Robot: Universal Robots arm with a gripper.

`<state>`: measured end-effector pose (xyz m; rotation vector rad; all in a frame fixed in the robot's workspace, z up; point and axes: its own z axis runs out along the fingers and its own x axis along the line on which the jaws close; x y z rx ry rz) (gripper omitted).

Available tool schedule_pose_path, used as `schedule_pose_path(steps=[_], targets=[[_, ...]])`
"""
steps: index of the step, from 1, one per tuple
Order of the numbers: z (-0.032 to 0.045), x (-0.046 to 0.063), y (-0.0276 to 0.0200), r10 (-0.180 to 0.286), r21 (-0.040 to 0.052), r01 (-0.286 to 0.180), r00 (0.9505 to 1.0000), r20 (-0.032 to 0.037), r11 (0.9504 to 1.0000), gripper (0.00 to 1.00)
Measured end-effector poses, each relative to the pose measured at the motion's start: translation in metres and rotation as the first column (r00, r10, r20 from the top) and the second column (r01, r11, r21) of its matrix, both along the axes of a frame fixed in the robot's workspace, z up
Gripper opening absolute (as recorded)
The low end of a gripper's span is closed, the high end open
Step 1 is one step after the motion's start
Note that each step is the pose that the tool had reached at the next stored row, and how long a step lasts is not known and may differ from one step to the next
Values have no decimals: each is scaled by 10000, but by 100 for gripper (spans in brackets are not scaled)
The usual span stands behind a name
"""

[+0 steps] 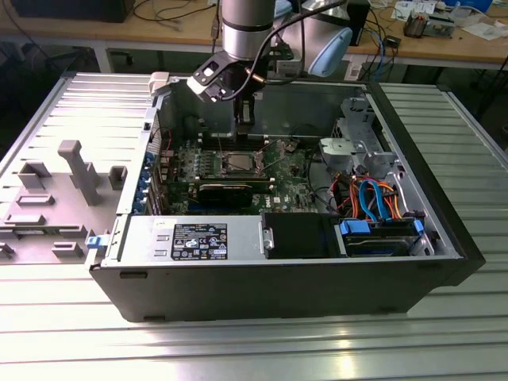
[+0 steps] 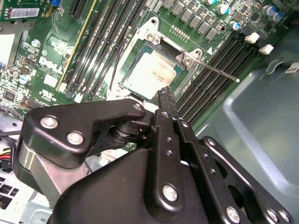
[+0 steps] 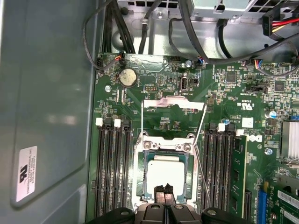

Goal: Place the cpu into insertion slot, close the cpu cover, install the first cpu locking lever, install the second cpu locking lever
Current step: 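Close the cpu cover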

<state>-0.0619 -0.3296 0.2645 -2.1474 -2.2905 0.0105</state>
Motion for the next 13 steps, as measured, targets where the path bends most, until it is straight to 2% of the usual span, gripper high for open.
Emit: schedule_pose_path(steps=[4,13], targets=[[43,-14,0,-1,2,1,10000,25,10000,11],[70,-56,0,1,4,-1,9999,124,10000,11]])
